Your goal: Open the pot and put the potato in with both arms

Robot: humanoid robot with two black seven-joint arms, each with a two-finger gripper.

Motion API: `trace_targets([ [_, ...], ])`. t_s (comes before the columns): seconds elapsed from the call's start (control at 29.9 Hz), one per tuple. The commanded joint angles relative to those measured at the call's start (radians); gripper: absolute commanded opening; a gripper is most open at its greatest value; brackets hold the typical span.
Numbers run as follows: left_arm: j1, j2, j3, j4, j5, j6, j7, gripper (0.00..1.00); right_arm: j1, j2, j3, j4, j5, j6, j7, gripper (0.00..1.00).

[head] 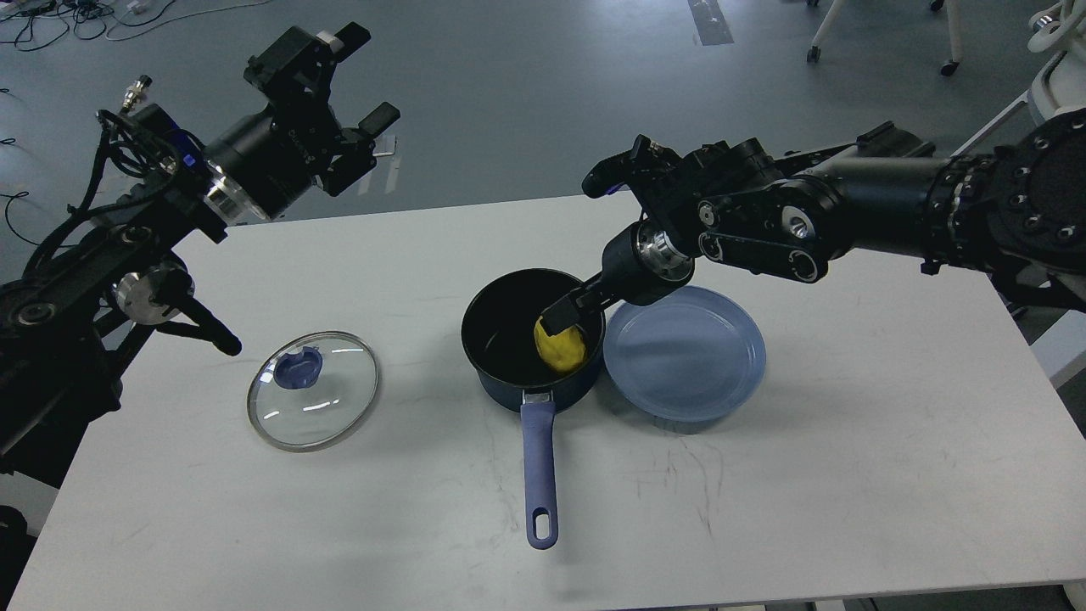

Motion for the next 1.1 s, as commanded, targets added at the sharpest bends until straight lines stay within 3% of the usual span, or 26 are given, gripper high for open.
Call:
trace_targets([
  [0.0,0.000,0.000,0.000,0.000,0.000,0.000,0.000,0.98,0.000,0.000,0.000,-0.002,0.002,0.000,0.000,0.97],
  [0.5,-0.003,0.001,0.000,0.000,0.002,-0.010,0.000,0.98,0.066,-0.005,0.133,0.023,0.025,0.000,-0.001,0.99],
  [0.6,-0.006,0.001,0.003,0.000,0.006,-0.010,0.000,0.98,0.055,-0.109,0.215,0.038,0.037,0.000,-0.002,0.99],
  [0.87,-0.025,-0.005,0.006,-0.002,0.023,-0.008,0.000,0.98,-0.070,-0.396,0.442,0.049,0.341,0.000,-0.002,0.99],
  [1.07,-0.063,-0.008,0.011,-0.024,0.112,-0.008,0.000,0.98,-0.285,-0.549,0.685,0.040,0.473,0.000,-0.002,0.99],
])
